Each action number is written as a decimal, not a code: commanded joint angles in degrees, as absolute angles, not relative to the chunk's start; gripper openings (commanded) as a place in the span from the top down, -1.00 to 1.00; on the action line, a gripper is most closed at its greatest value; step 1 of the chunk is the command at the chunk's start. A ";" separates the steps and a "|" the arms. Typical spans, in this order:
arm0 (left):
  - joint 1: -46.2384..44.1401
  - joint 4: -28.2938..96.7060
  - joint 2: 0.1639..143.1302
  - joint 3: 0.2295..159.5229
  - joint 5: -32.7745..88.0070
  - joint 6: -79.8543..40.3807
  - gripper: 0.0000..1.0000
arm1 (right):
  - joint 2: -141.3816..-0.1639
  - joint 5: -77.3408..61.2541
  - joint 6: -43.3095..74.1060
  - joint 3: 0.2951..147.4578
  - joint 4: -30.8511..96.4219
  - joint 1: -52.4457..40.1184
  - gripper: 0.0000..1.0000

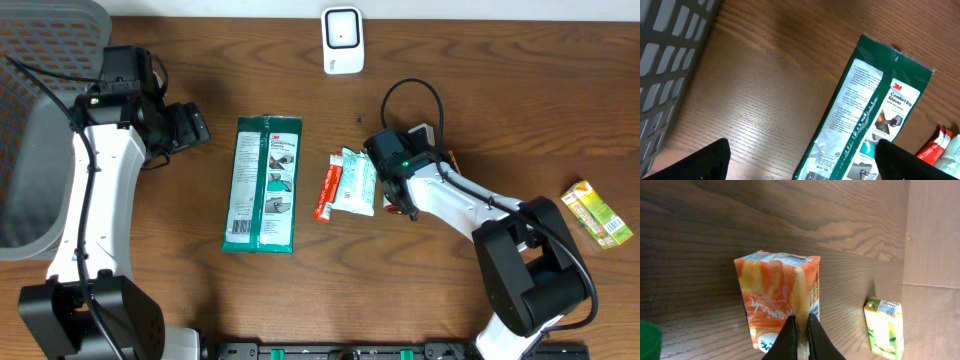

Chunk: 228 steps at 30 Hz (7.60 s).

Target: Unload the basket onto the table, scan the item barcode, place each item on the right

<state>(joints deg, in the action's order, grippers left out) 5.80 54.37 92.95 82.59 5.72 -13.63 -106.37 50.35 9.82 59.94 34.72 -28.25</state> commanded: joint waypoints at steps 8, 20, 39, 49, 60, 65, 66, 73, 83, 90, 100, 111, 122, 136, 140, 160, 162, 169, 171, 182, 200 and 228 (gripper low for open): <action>6.09 54.57 93.23 82.74 5.80 -13.30 -0.85 | -106.52 42.92 9.82 60.20 33.01 -29.15 0.77; 6.09 54.57 93.23 82.74 5.80 -13.30 -0.85 | -105.89 42.70 10.85 61.43 32.56 -28.93 0.20; 6.09 54.57 93.23 82.74 5.80 -13.30 -0.85 | -87.68 0.27 10.85 63.00 36.01 -14.87 -0.32; 6.09 54.57 93.23 82.74 5.80 -13.30 -0.85 | -88.14 -19.86 12.36 62.98 38.46 -12.03 -0.31; 6.09 54.57 93.23 82.74 5.80 -13.30 -0.85 | -88.60 -7.90 21.58 62.96 37.47 -17.34 -0.32; 6.09 54.57 93.23 82.74 5.80 -13.30 -0.85 | -90.06 -3.03 22.31 62.96 37.56 -20.03 -0.37; 6.09 54.57 93.23 82.74 5.80 -13.30 -0.85 | -90.63 -2.48 22.31 62.96 37.54 -20.56 -0.39; 6.09 54.57 93.23 82.74 5.80 -13.30 -0.85 | -97.76 -2.39 25.06 62.96 34.20 -21.32 -0.41; 6.09 54.57 93.23 82.74 5.80 -13.30 -0.85 | -101.82 -2.39 25.23 63.13 31.97 -21.32 -0.39; 6.09 54.57 93.23 82.74 5.80 -13.30 -0.85 | -101.80 -2.42 20.93 72.82 45.06 -21.30 -0.46; 6.09 54.57 93.23 82.74 5.80 -13.30 -0.85 | -102.43 -4.08 20.95 80.27 52.29 -17.98 -0.52; 6.09 54.57 93.23 82.74 5.80 -13.30 -0.85 | -107.72 -10.37 18.98 80.66 51.79 -14.11 -0.55; 6.09 54.57 93.23 82.74 5.80 -13.30 -0.85 | -114.87 -10.44 18.96 80.66 50.41 -15.20 -0.56; 6.09 54.57 93.23 82.74 5.80 -13.30 -0.85 | -115.44 -10.41 18.13 80.66 50.17 -16.88 -0.44; 6.09 54.57 93.23 82.74 5.80 -13.30 -0.85 | -115.44 -10.41 18.15 80.66 50.11 -16.93 -0.43; 6.09 54.54 93.23 82.74 5.80 -13.30 -0.85 | -115.44 -10.85 18.15 80.66 49.76 -16.93 -0.71; 6.09 54.57 93.23 82.74 5.80 -13.30 -0.85 | -115.44 -10.85 18.15 80.66 49.74 -16.93 -0.69; 6.09 54.57 93.23 82.74 5.80 -13.30 -0.85 | -115.02 -11.03 18.13 80.68 50.98 -16.80 -0.60; 6.09 54.57 93.23 82.74 5.80 -13.30 -0.85 | -114.74 -11.03 18.13 80.68 50.96 -16.73 -0.56; 6.09 54.57 93.23 82.74 5.80 -13.30 -0.85 | -114.72 -10.37 18.13 80.68 46.39 -16.73 -0.36; 6.09 54.57 93.23 82.74 5.80 -13.30 -0.85 | -114.76 -5.19 18.11 80.55 44.42 -17.74 -0.37; 6.09 54.57 93.23 82.74 5.80 -13.30 -0.85 | -101.51 8.56 22.20 79.88 51.05 -20.75 0.23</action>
